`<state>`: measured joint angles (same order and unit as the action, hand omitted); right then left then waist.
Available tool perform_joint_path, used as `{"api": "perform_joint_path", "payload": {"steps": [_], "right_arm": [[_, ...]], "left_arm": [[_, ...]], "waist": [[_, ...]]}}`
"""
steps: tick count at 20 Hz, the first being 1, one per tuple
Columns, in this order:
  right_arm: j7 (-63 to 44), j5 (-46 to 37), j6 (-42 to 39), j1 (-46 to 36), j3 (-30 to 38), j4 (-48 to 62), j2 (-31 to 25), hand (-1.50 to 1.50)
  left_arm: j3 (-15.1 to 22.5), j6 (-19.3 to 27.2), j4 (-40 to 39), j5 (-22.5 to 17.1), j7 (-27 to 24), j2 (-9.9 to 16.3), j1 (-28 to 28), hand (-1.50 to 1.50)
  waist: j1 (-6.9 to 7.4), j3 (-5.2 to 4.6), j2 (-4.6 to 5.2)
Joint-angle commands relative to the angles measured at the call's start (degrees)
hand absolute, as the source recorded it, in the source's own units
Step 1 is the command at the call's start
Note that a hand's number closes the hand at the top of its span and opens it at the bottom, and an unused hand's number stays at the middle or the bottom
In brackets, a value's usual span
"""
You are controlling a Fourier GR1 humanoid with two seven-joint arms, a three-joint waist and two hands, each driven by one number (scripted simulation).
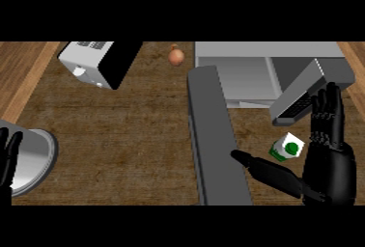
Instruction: Pick up the milk, place it into the microwave and close the microwave
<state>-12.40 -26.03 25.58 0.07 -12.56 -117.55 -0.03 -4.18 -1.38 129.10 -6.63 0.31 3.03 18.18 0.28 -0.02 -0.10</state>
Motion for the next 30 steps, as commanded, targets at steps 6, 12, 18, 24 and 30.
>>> {"api": "perform_joint_path", "payload": {"steps": [6, 12, 18, 24, 30], "right_arm": [[4.2, 4.7, 2.7, 1.2, 3.4, 5.8, -0.7, -1.5], [10.8, 10.1, 2.6, 6.3, 5.6, 10.0, -1.7, -1.5], [19.5, 14.1, 4.7, 6.7, 9.1, 19.5, 0.0, -1.5], [28.8, 21.4, 2.9, 9.8, 14.9, 24.7, -1.1, -1.5], [35.9, 25.6, -0.7, 6.6, 19.7, 36.5, -1.8, -1.5]], "left_arm": [[-5.9, -7.6, 9.7, -8.9, -0.3, 0.8, 12.0, -1.5], [-5.3, -8.7, 3.4, -5.5, -3.8, -2.0, 10.0, -1.5], [-12.6, -13.4, 4.6, -13.3, -3.3, 0.5, 12.5, -1.5], [-10.7, -14.8, 5.8, -11.8, -5.3, -2.4, 15.7, -1.5], [-13.4, -14.5, 9.8, -12.7, -0.5, -2.0, 13.9, -1.5]], "waist": [[0.39, 0.03, 0.01], [-0.07, 0.02, 0.05], [0.19, 0.02, 0.05], [0.08, 0.03, -0.01], [0.13, 0.05, 0.06]]}}
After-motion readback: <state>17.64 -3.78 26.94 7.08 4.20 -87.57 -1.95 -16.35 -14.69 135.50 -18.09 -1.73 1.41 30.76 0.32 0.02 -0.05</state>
